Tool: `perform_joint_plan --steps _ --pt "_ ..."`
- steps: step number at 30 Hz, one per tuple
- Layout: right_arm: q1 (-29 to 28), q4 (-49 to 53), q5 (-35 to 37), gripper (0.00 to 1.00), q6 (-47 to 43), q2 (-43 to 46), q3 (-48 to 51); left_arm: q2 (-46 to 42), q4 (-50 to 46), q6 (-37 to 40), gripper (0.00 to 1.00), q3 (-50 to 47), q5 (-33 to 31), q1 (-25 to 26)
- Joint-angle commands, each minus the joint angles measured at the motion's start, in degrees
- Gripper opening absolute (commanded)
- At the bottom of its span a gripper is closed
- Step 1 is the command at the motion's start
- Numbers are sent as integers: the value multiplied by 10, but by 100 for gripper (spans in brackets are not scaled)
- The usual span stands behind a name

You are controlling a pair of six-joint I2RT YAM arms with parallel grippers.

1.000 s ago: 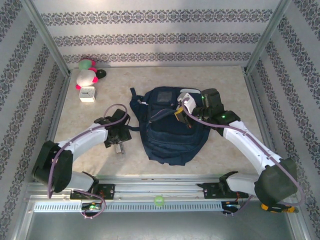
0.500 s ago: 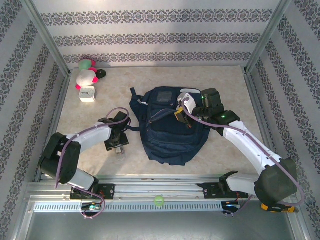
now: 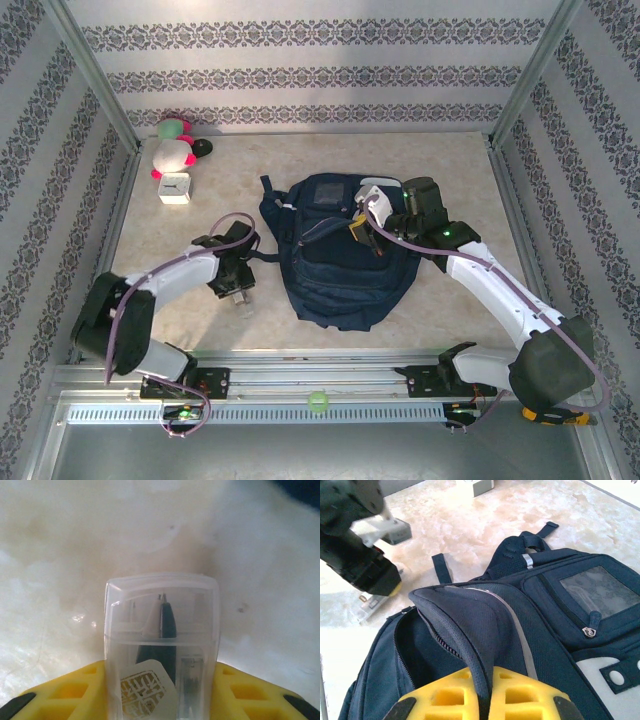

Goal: Pack the student bag

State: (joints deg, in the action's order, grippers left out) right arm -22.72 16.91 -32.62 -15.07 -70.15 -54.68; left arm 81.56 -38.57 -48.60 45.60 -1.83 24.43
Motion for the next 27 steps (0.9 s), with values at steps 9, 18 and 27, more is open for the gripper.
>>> perform_joint_plan --steps 9,18,27 --pt "21 -128 -21 1 93 0 -21 -210 131 348 23 26 11 119" --pt "21 -158 -43 1 115 -11 -20 -312 272 718 22 -43 275 136" --pt "21 -166 -71 1 123 -13 -19 -189 291 1010 19 42 314 167"
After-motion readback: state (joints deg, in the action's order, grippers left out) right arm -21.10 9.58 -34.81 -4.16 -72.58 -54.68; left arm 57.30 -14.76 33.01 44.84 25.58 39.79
